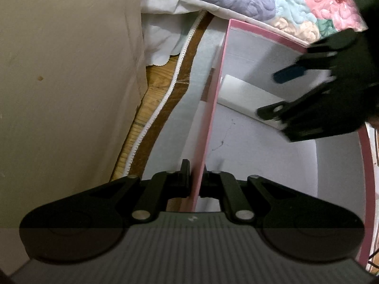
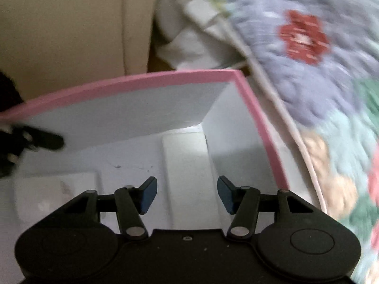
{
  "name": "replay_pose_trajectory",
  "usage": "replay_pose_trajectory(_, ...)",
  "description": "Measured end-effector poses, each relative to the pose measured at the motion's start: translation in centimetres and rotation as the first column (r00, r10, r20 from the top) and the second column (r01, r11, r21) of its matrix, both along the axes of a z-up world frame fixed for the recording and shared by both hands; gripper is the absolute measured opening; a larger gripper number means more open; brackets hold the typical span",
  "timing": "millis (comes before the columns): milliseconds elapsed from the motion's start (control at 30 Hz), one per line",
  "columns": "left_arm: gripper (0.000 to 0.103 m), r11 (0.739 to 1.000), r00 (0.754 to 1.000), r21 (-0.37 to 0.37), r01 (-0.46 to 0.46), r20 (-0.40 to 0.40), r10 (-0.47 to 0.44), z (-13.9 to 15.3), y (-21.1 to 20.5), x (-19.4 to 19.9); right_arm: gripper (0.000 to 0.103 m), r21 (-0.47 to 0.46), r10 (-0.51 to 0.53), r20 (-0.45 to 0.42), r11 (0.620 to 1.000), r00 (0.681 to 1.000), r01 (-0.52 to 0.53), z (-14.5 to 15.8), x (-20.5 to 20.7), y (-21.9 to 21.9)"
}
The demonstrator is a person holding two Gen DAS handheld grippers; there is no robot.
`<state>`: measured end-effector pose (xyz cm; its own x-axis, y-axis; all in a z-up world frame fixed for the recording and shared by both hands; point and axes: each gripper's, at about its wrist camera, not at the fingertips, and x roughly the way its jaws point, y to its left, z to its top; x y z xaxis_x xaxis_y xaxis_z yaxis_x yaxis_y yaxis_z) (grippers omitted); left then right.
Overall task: Organize rigid objects
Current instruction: 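Return the right tool to the pile and grasp another white power bank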
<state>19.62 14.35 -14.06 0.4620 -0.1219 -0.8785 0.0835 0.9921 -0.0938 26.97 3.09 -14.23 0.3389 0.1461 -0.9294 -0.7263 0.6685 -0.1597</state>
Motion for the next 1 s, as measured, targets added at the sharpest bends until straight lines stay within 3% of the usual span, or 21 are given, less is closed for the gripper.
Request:
replay_pose_trajectory(100,0.006,1.0,1.0,0.018,-0.004,-0.002,0.004,0.1,-0.3,0.1,0.061,0.114,-0.135,-0.03,0.984,0.99,0.137,3.0,-1.2,-2.4)
replay_pose_trajectory(200,0.006,1.0,1.0,0.028,-0.003,-0.004,0.003,0.1,-0.4,0.1,0.062,0.211,-0.28,-0.078,0.933,0.957,0.29,5.9,-2.4,-5.6)
replay_pose_trajectory(267,0.006,1.0,1.0,0.026,-0.004,-0.003,0.004,0.2,-0.4,0.1,0.062,0.238,-0.386,-0.119,0.883,0.915,0.404,7.2,-3.4,-7.8)
replay_pose_trajectory(400,0.006,1.0,1.0,0.019,-0.008,-0.005,0.008,0.2,-0.3,0.1,0.062,0.237,-0.584,-0.201,0.75,0.786,0.618,8.2,-5.5,-12.7)
replay_pose_trajectory(500,0.006,1.0,1.0,0.026,-0.005,-0.002,0.005,0.2,-0.4,0.1,0.062,0.23,-0.65,-0.202,0.695,0.732,0.681,7.7,-7.3,-15.1)
replay_pose_trajectory(800,0.006,0.999,1.0,0.05,0.002,0.024,-0.003,0.1,-0.7,-0.1,0.057,0.249,-0.758,-0.337,0.501,0.559,0.829,4.1,-11.1,-20.3)
replay_pose_trajectory(900,0.006,0.999,1.0,0.049,0.002,0.027,-0.003,0.1,-0.7,-0.1,0.057,0.234,-0.766,-0.366,0.474,0.528,0.849,2.3,-11.6,-20.6)
replay_pose_trajectory(1000,0.006,0.998,0.999,0.066,0.018,0.035,-0.02,0.1,-1.0,-0.3,0.057,0.202,-0.782,-0.35,0.475,0.516,0.857,0.7,-11.6,-20.2)
